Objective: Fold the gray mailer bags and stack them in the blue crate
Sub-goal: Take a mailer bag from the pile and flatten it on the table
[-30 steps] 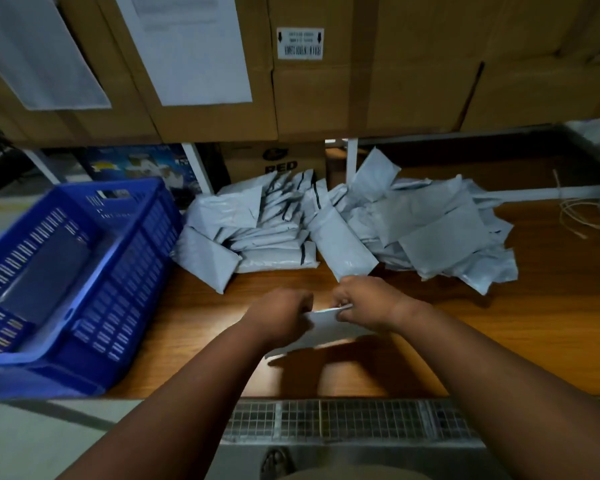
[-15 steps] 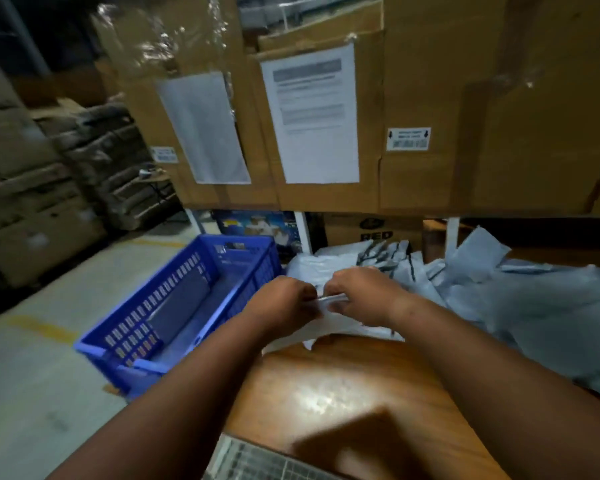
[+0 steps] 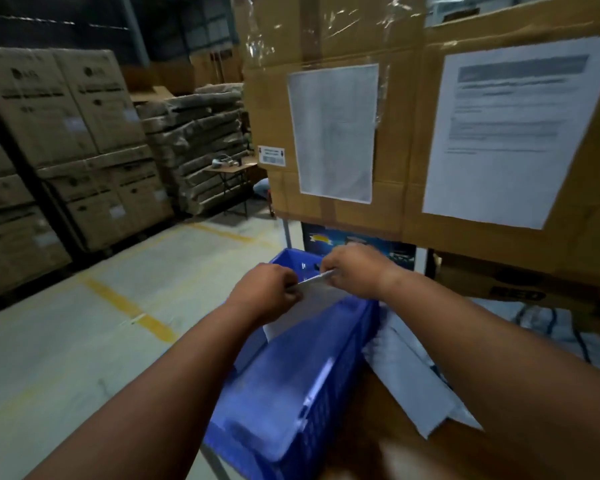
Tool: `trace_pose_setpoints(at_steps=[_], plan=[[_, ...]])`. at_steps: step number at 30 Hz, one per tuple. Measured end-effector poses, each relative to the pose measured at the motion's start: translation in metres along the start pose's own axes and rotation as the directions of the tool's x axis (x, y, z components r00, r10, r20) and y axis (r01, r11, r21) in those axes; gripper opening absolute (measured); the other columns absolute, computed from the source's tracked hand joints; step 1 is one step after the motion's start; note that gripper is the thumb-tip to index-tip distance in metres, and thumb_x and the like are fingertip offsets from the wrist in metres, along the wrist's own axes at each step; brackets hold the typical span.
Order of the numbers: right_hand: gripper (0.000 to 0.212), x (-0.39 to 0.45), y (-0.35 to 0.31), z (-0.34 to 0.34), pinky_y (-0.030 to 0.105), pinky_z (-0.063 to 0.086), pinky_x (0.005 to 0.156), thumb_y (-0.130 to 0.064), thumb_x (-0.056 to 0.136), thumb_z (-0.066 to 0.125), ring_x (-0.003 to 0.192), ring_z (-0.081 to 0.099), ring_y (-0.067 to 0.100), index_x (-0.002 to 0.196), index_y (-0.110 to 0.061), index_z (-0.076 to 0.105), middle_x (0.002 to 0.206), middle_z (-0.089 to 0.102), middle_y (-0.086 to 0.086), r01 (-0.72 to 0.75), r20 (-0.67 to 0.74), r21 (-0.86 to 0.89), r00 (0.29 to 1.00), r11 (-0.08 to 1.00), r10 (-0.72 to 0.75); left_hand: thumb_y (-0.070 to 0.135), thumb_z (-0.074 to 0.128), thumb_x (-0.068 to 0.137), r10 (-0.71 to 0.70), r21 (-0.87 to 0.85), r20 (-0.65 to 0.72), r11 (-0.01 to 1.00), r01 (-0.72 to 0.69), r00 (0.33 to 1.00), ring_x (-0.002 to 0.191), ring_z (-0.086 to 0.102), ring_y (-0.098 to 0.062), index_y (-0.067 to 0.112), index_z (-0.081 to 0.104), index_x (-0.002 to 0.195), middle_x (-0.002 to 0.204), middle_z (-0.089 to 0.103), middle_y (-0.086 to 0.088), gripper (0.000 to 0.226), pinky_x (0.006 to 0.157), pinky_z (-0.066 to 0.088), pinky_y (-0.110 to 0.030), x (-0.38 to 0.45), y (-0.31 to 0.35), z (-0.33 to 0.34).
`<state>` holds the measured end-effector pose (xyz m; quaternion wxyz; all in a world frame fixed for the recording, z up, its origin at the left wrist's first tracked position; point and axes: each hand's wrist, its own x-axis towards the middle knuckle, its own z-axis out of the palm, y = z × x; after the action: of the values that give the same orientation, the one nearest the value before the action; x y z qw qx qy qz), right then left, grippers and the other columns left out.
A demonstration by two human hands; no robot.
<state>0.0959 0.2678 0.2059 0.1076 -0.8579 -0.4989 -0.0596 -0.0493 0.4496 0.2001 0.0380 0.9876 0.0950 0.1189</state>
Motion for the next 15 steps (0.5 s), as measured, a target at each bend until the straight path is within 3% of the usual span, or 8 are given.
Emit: trace_pose_setpoints(at_steps=[4,8,15], plan=[[0.01,0.077,-0.006,0.046,0.043,0.056,0.082,-0.041,0.096,0.061,0.094,0.063,0.023,0.096,-0.039,0.071,0.098,0.067,-0.008,0.031,0.091,-0.038,0.996,0.999,-0.028,0.041,0.068,0.086,-0.102,-0.024,0.029,0.994,0.102,0.994,0.078,0.06,-0.025,0.025,0.066,0.081,0.08,0.069,0.001,0.017,0.061,0.039,-0.033,0.027,-0.056,0.033],[0.018,0.13,-0.008,0.101,0.04,0.049,0.084,-0.037,0.097,0.056,0.101,0.058,0.024,0.103,-0.039,0.073,0.109,0.07,-0.01,0.085,0.18,-0.117,0.982,0.989,-0.063,0.038,0.065,0.085,-0.241,-0.019,0.038,0.97,0.242,0.97,0.085,0.065,-0.029,0.024,0.071,0.086,0.085,0.071,0.0,0.015,0.064,0.046,-0.033,0.038,-0.092,0.074],[0.018,0.176,-0.027,0.189,0.044,0.054,0.093,-0.022,0.094,0.065,0.113,0.057,0.031,0.104,-0.033,0.077,0.116,0.061,0.001,0.039,0.275,-0.032,0.961,0.999,-0.029,0.019,0.058,0.089,-0.411,0.128,0.198,0.911,0.393,0.89,0.096,0.07,-0.033,0.02,0.071,0.095,0.099,0.072,-0.007,0.014,0.071,0.05,-0.038,0.025,-0.121,0.129]])
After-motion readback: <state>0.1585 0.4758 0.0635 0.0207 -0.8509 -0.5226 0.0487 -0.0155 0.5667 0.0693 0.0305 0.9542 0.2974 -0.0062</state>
